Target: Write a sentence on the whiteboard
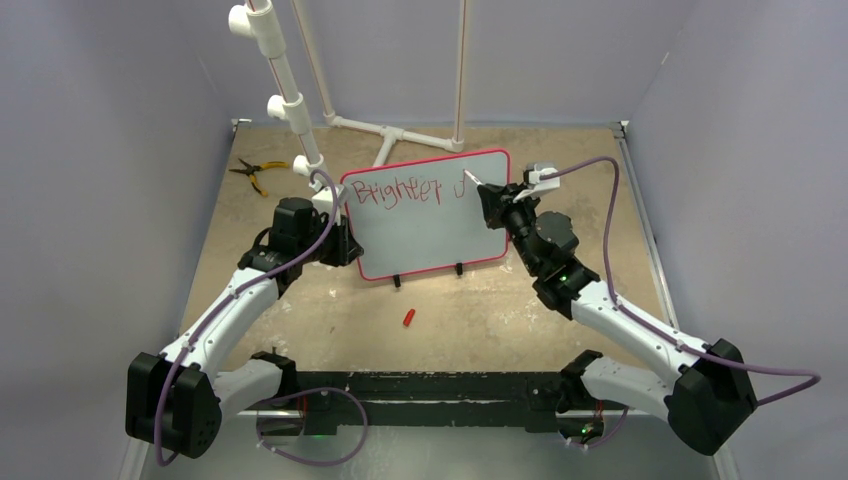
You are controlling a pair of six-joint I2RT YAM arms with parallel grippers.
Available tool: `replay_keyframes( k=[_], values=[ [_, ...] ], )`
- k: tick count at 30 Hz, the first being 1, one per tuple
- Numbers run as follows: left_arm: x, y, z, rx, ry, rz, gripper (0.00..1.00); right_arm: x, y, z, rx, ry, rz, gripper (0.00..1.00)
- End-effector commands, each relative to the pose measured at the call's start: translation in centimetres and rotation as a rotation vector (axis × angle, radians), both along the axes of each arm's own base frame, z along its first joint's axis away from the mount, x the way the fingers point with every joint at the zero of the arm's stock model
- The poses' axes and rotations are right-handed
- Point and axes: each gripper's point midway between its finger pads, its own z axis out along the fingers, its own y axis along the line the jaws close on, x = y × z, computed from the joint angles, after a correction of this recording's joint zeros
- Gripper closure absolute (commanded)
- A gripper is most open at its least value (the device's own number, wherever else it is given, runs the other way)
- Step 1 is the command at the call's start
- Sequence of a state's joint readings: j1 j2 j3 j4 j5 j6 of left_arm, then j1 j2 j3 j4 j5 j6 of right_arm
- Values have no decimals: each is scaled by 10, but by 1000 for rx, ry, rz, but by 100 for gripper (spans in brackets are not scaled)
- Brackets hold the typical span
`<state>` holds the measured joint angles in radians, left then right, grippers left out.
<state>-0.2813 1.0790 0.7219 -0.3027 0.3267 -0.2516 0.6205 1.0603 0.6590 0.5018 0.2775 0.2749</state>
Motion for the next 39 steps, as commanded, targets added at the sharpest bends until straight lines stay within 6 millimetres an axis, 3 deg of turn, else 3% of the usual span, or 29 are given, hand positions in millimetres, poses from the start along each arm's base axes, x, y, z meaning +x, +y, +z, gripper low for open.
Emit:
replay_keyframes(
  k=[1,9,19,31,39],
  values=[
    [5,-1,10,-17,-45,-2,80,0,-8,10,27,-19,-32,100],
    [5,-2,11,-20,-45,-7,80,-9,-12,-25,18,58,-29,100],
    [5,-2,12,-23,-51,-6,80,-16,-17,-43,11,112,-38,100],
    [4,-2,12,-24,-49,-4,80,-21,-26,-19,32,67,-56,100],
    [4,-2,12,-23,-50,-6,80,-12,-25,-2,45,24,-80,100]
  ],
)
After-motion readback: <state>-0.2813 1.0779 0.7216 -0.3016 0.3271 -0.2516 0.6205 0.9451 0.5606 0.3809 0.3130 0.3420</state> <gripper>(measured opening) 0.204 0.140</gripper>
